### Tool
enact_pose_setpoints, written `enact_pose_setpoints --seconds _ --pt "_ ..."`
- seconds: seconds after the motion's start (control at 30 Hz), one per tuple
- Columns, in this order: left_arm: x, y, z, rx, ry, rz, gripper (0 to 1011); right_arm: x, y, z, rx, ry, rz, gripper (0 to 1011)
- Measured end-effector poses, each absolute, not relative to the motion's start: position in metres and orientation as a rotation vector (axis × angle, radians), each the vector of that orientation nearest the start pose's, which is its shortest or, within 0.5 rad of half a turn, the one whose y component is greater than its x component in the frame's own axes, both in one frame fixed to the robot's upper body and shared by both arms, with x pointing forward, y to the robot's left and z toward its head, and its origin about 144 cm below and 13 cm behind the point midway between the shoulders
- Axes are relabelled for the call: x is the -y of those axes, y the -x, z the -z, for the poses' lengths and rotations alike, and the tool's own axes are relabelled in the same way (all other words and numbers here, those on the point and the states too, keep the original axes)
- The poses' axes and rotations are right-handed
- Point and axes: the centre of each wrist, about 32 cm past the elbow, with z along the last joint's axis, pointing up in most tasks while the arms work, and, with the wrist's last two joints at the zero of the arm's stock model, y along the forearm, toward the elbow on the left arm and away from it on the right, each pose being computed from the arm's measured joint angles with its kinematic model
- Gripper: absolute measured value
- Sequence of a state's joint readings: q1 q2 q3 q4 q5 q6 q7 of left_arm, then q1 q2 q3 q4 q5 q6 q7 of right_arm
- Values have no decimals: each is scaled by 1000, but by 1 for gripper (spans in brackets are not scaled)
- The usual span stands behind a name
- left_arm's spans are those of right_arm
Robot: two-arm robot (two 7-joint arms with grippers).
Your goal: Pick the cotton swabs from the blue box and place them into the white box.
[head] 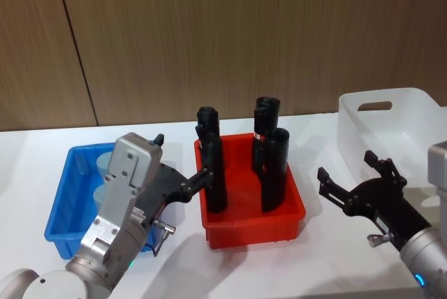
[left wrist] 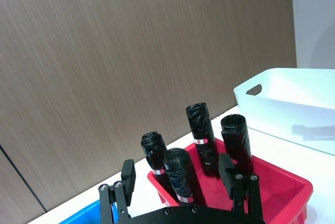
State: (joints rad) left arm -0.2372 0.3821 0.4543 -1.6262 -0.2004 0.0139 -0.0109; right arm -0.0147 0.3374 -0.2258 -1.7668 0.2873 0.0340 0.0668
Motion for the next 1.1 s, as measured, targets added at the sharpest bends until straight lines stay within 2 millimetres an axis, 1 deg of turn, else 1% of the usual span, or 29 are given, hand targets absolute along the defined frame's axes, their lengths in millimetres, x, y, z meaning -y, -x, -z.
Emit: enact_pose_setpoints --seconds 1.1 --pt "-198 -492 -1204 268 -61 -1124 1004 237 -443 -1189 75 -26 1230 1002"
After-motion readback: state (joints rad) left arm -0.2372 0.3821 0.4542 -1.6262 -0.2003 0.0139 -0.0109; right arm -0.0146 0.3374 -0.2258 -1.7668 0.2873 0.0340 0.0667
